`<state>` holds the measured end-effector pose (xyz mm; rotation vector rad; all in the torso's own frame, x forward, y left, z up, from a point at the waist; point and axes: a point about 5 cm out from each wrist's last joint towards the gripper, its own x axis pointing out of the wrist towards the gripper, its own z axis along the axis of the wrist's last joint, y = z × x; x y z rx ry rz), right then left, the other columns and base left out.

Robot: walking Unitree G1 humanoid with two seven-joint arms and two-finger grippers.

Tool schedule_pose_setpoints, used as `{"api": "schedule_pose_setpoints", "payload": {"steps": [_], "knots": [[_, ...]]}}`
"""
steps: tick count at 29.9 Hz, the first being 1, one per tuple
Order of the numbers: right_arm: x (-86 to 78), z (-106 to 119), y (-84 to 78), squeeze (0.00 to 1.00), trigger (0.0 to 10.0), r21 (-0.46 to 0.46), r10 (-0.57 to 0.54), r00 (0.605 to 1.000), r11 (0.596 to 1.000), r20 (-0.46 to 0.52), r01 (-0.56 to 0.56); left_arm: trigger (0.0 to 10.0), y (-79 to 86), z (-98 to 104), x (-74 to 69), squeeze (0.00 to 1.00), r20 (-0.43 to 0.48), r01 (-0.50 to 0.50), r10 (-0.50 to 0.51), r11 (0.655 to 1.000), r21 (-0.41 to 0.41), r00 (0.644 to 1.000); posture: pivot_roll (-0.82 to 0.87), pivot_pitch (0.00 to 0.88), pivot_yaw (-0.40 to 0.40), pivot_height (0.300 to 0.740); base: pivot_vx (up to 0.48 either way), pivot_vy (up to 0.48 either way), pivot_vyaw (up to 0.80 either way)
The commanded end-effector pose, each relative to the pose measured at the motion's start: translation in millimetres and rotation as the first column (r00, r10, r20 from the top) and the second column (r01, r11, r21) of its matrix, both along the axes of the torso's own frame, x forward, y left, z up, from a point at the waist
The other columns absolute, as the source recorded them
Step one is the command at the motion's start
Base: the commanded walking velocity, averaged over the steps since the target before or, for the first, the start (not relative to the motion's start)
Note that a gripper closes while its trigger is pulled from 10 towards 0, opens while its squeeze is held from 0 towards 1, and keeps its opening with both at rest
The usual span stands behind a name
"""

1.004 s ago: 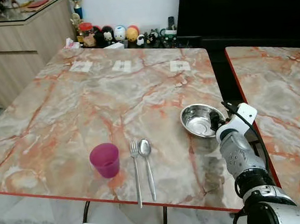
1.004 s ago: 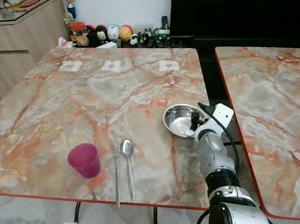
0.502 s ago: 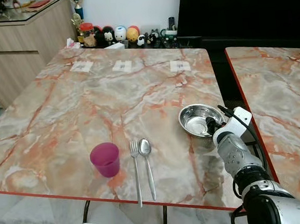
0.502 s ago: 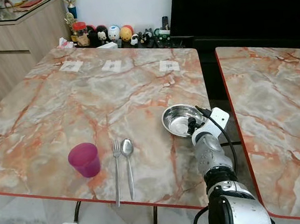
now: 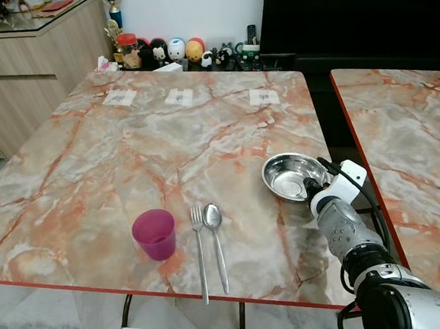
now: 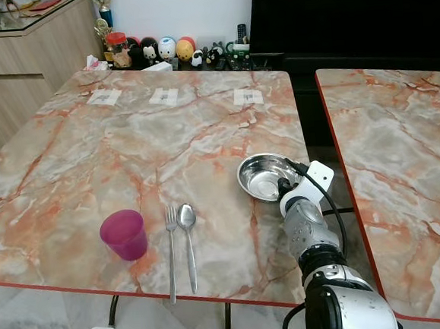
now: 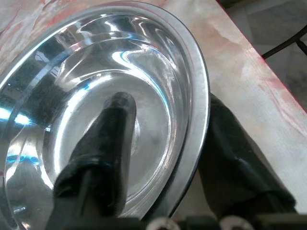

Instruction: Setting the table

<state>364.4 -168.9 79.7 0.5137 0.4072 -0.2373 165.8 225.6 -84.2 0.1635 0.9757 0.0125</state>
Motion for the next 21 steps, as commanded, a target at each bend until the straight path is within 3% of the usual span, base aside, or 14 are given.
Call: {"api": "schedule_pose_setpoints", "payload": {"steps": [1,21], "knots": [[2.5,3.5,0.0,0.00,0.0,0.003,-0.002,1.000,1.000,0.008,0.002,10.0,1.0,-1.0,-2.2,0.00,-0.017,0.005,-0.005,1.000,0.005,1.000,0.10,0.000,-0.023,0.740,0.000,0.000,0.00],[-0.5,-0.8,1.0,0.00,0.0,0.010,-0.026,1.000,1.000,0.004,0.026,10.0,0.6,-1.0,-2.2,0.00,-0.018,0.013,-0.013,1.000,0.001,1.000,0.10,0.000,-0.022,0.740,0.000,0.000,0.00]]}}
